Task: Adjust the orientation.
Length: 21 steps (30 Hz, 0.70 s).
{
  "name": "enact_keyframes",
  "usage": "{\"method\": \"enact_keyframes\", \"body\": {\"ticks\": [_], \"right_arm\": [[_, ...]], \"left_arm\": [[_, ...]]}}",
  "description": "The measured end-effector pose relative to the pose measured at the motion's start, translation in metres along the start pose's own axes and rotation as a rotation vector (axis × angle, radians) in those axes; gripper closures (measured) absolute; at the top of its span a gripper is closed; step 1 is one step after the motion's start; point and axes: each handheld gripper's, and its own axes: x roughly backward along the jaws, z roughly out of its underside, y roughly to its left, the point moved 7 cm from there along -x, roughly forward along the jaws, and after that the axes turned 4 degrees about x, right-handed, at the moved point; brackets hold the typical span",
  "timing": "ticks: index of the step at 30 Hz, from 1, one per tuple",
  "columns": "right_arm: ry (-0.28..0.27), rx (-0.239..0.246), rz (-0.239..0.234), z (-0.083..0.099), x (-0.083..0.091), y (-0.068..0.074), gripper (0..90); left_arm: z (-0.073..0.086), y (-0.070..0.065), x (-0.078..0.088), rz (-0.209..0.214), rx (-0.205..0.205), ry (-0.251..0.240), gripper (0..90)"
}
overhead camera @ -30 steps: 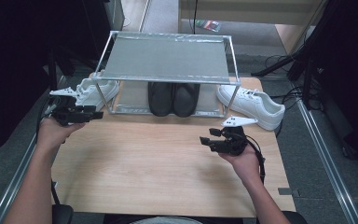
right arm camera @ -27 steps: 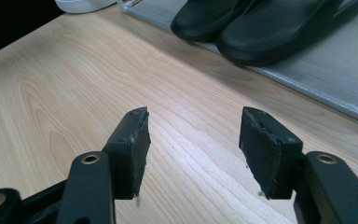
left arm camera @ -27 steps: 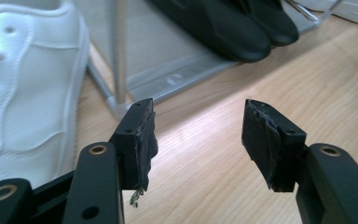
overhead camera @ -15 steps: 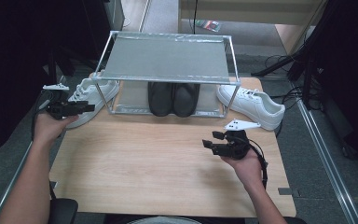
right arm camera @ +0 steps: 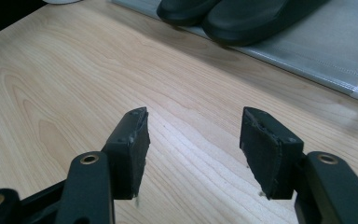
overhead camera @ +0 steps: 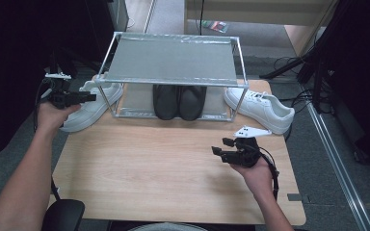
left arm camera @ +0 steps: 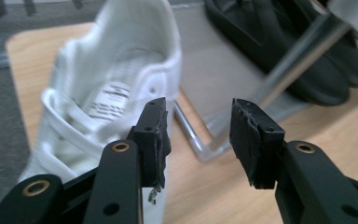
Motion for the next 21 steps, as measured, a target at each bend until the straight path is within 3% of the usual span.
{"method": "enact_keyframes", "body": {"ticks": [10, 17, 21], "right_arm": [[-0.009, -0.018, 0.012, 0.002, 0.004, -0.004, 43.6], [-0.004, -0.02, 0.017, 0.004, 0.004, -0.005, 43.5], [-0.003, -0.023, 0.018, 0.004, 0.004, -0.005, 43.5]], "left_arm": [[-0.017, 0.021, -0.013, -0.017, -0.011, 0.02, 57.5], [-0.004, 0.028, -0.032, 0.028, 0.038, 0.086, 62.1], [0.001, 0.031, -0.036, 0.054, 0.075, 0.058, 64.4]]}}
